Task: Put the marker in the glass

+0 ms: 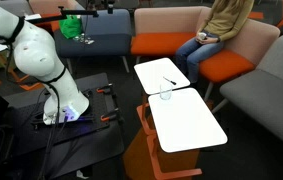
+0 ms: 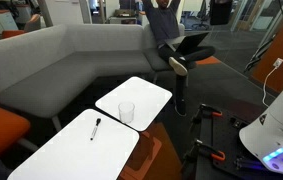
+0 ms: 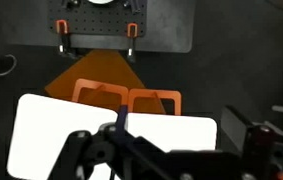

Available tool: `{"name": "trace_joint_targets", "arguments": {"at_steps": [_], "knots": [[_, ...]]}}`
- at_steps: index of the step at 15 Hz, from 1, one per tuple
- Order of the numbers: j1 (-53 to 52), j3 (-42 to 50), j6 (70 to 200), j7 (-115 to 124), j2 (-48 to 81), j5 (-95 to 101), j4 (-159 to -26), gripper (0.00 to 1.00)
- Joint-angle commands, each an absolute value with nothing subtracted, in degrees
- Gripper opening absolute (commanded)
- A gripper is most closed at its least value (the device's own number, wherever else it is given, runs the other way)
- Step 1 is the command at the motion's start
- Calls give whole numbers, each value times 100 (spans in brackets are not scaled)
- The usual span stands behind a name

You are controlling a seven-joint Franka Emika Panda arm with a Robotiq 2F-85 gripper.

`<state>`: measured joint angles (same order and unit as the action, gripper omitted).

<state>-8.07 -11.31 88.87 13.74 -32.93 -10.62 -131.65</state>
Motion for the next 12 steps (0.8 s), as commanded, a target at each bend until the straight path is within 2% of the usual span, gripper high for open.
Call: {"name": "trace_joint_targets", "arguments": {"at_steps": [1, 8, 12], "knots": [[-761, -1164, 8869, 1356, -3293, -1076, -13151, 100], [-761, -1164, 8870, 1356, -3293, -1076, -13151, 100], [-550, -1265, 9696, 1696, -2829, -935, -13060, 100]]}}
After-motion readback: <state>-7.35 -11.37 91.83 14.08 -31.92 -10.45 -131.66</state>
